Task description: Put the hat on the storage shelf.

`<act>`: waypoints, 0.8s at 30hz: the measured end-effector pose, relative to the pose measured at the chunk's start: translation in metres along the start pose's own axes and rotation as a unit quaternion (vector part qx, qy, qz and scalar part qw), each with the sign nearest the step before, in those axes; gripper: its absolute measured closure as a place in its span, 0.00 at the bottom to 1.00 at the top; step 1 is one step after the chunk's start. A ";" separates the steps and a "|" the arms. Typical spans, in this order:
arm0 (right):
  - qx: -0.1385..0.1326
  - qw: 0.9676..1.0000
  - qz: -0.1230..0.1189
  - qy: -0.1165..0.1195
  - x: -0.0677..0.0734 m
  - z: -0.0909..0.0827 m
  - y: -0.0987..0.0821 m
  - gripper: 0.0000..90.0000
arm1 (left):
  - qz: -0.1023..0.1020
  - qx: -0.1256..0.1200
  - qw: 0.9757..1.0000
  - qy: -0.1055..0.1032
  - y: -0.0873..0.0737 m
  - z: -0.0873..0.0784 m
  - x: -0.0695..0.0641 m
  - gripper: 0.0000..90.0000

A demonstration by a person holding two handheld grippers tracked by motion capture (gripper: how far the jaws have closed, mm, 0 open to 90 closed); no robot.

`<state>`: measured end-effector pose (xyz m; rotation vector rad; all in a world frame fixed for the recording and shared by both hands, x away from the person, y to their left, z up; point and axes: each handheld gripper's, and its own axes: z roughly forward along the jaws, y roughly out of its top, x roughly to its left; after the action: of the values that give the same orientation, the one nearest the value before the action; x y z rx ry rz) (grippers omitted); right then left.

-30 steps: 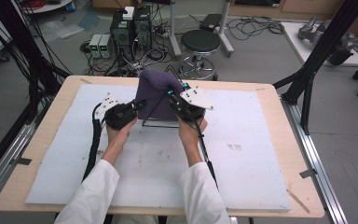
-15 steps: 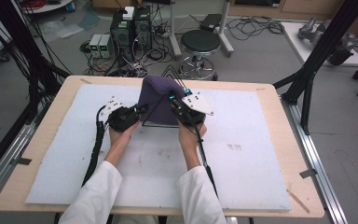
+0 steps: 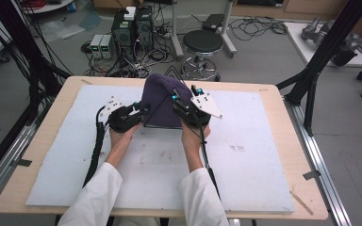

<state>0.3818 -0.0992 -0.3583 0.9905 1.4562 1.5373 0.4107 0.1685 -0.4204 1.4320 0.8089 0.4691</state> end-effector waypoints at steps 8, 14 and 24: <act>-0.005 1.000 0.024 0.003 -0.006 -0.002 0.000 0.21 | 0.015 -0.069 0.997 0.020 0.014 -0.010 -0.010 0.31; -0.033 0.999 0.043 -0.001 -0.007 -0.006 0.002 0.13 | 0.020 -0.122 0.992 0.035 0.024 -0.021 -0.016 0.24; -0.090 0.994 0.057 -0.011 -0.014 -0.033 0.011 0.12 | 0.029 -0.181 0.981 0.057 0.034 -0.051 -0.021 0.20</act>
<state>0.3563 -0.1255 -0.3492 0.9939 1.2401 1.7017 0.3661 0.1918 -0.3802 1.0999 0.7317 0.7102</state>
